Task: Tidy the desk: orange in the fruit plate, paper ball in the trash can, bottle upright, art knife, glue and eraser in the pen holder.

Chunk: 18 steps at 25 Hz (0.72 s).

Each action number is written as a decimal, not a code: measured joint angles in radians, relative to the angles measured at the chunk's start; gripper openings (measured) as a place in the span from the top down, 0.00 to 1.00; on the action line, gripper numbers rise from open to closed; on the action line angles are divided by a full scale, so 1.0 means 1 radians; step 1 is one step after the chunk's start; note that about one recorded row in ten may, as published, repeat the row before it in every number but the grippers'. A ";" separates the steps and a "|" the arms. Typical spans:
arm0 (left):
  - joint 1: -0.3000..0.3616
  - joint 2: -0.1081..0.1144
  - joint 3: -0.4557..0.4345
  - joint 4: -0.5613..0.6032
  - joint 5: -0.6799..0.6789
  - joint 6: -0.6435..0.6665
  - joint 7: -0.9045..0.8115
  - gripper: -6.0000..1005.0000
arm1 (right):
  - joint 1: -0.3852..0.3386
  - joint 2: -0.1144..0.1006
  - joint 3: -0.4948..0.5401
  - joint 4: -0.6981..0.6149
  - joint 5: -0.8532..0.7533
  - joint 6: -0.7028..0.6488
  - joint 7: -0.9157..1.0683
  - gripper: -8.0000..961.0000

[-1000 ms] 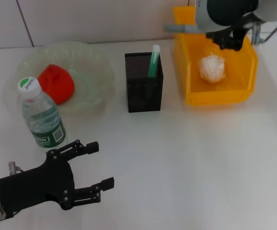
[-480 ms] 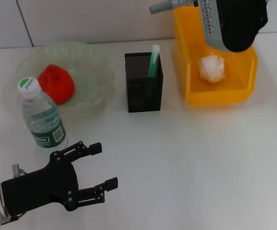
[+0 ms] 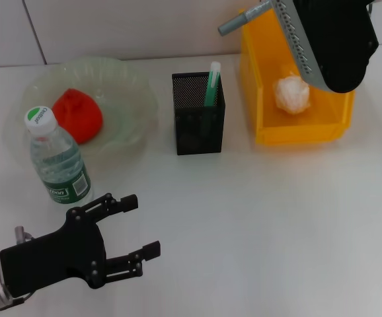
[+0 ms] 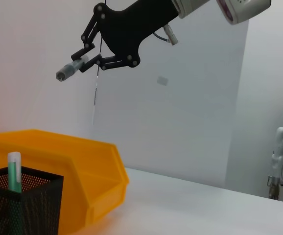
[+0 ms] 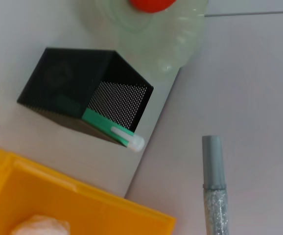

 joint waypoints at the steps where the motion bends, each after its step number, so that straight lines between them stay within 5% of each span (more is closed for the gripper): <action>1: 0.004 0.000 -0.004 0.000 0.000 0.001 0.000 0.13 | 0.004 -0.002 -0.001 0.016 0.000 0.017 -0.043 0.86; 8: 0.015 -0.006 -0.029 -0.003 -0.008 -0.001 0.011 0.13 | 0.033 -0.039 -0.057 0.085 -0.001 0.084 -0.100 0.86; 18: 0.017 -0.006 -0.029 -0.024 -0.015 -0.006 0.049 0.13 | 0.078 -0.039 -0.129 0.252 0.000 0.185 -0.161 0.85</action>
